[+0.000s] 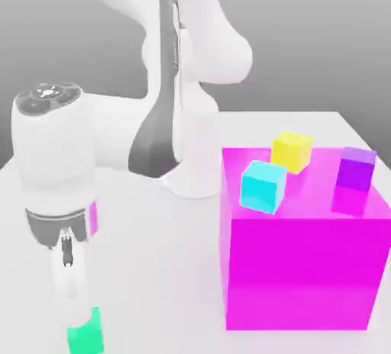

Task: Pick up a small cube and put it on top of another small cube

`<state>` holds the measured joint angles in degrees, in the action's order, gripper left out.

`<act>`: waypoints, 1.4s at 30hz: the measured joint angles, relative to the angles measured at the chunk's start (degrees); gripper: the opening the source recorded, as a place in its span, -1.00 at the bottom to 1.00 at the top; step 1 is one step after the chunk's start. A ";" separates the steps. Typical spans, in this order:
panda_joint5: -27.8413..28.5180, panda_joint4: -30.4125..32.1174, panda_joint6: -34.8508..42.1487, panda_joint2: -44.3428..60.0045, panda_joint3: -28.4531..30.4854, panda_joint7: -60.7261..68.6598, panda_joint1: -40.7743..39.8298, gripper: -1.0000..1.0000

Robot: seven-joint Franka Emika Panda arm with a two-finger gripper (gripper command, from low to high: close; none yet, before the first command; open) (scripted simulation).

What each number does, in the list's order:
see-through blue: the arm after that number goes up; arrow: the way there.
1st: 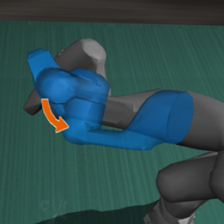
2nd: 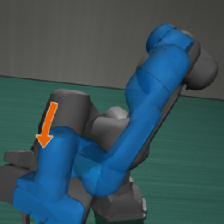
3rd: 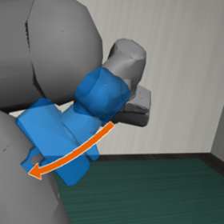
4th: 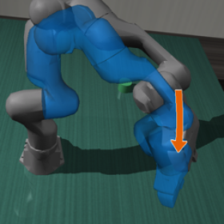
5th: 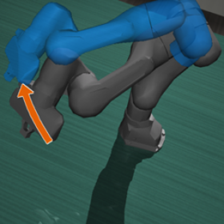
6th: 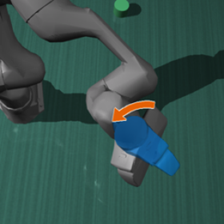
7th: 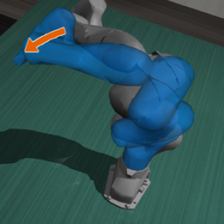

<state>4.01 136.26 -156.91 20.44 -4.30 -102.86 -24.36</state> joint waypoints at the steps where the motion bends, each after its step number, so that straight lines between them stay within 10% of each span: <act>1: 0.16 -0.39 -1.58 2.10 0.30 -0.30 0.20 0.00; 2: 0.49 -0.80 -3.23 4.24 0.54 -0.62 0.35 0.00; 3: 0.71 -1.14 -4.58 5.98 0.88 -0.81 0.63 -1.00; 11: 0.49 -0.89 -3.77 4.81 0.62 -0.71 0.40 -1.00; 22: 3.11 0.65 16.57 -16.04 -5.01 7.02 5.29 -1.00; 35: -9.09 1.09 41.22 -42.46 -9.07 33.32 21.04 -1.00; 39: -10.31 5.98 35.35 -41.60 -9.98 35.23 22.30 -1.00; 40: -10.38 7.09 33.65 -41.02 -10.19 35.29 22.31 1.00; 42: -10.39 7.09 33.65 -41.02 -10.19 35.29 22.31 1.00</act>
<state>-6.37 143.34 -123.25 -20.58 -14.49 -67.56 -2.06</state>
